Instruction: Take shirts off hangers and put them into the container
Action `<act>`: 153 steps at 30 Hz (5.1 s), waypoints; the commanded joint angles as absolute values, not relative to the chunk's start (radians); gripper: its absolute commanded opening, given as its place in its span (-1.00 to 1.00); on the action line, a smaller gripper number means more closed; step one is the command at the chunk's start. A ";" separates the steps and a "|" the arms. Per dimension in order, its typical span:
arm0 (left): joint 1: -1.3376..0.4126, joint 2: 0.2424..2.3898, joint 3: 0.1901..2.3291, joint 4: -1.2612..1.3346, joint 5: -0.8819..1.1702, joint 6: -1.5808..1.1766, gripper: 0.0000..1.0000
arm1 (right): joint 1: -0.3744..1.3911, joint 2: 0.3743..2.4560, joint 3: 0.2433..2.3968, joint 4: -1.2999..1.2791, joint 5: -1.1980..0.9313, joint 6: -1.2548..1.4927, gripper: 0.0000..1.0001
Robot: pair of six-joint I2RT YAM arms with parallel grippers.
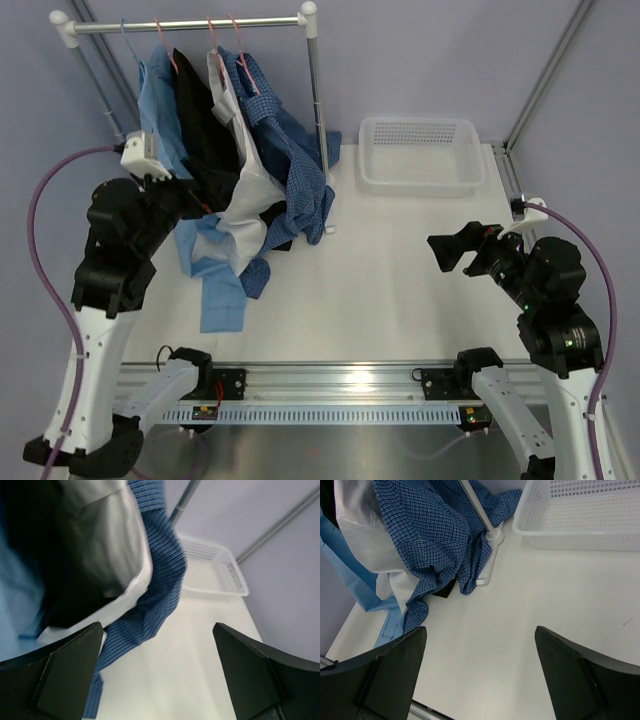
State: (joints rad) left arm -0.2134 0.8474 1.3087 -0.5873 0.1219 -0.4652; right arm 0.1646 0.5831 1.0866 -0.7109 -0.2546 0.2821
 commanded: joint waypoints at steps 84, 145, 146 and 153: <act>-0.569 1.029 1.603 -0.649 -0.155 -0.152 -1.00 | 0.172 0.391 0.976 -0.724 -0.334 0.270 0.99; -0.747 1.091 1.115 -0.290 0.483 -0.104 -1.00 | 0.254 0.747 1.166 -0.562 -0.270 0.288 0.92; -0.749 1.094 1.115 -0.287 0.480 -0.107 -1.00 | 0.294 0.764 1.172 -0.558 -0.243 0.288 0.92; -0.749 1.100 1.101 -0.288 0.454 -0.112 -1.00 | 0.455 0.880 1.201 -0.479 -0.147 0.275 0.88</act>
State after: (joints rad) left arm -0.7441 1.1145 1.1023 -0.3820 0.4770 -0.1036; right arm 0.4042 0.8536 1.1584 -0.5522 -0.2165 0.2806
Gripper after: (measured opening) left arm 0.046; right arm 0.948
